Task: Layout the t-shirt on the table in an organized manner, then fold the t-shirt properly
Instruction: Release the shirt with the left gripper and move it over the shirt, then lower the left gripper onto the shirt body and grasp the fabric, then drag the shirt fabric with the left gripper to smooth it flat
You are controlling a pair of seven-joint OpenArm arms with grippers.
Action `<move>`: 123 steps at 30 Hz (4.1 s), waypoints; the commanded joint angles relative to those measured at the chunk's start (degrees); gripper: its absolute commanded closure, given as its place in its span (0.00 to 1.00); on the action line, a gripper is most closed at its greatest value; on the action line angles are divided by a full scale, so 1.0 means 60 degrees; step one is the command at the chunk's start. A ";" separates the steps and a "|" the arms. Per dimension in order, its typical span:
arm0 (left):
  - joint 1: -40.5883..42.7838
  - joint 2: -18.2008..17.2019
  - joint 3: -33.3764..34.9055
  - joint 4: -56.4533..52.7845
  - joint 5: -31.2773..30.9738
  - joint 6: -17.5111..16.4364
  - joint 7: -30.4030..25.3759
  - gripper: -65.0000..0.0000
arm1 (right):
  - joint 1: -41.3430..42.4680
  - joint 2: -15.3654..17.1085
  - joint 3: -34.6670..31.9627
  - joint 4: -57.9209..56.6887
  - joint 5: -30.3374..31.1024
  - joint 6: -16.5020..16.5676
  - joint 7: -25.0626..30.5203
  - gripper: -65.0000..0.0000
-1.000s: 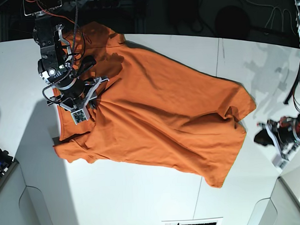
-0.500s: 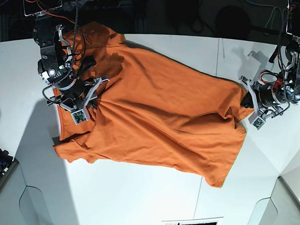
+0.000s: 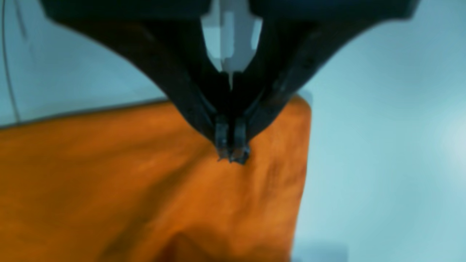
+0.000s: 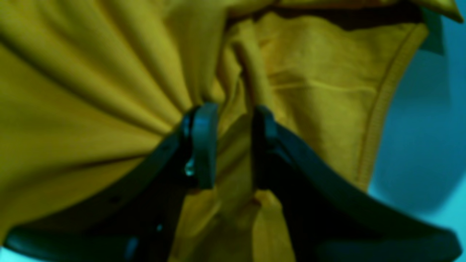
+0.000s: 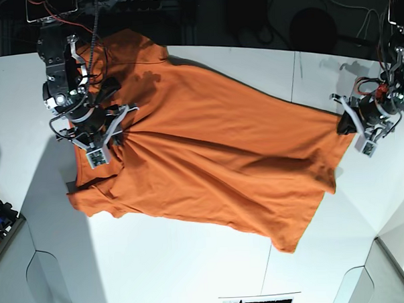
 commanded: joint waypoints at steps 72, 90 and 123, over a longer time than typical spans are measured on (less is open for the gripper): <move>-0.6947 0.6029 0.4255 -0.4528 0.2324 0.0317 -0.1978 0.67 | 0.3034 0.0036 0.1829 -0.2776 0.0514 0.0357 -0.0015 1.00; -0.7023 0.4218 0.4248 -0.5606 0.2524 0.0470 -0.1778 0.67 | 0.2087 0.0973 0.1840 -0.2444 0.0619 0.0011 0.0481 1.00; -0.2867 0.1027 0.0798 -0.1916 -0.0761 -0.0659 0.0270 0.67 | 0.0809 0.0980 0.1836 -0.1898 0.1843 0.0794 -0.0109 1.00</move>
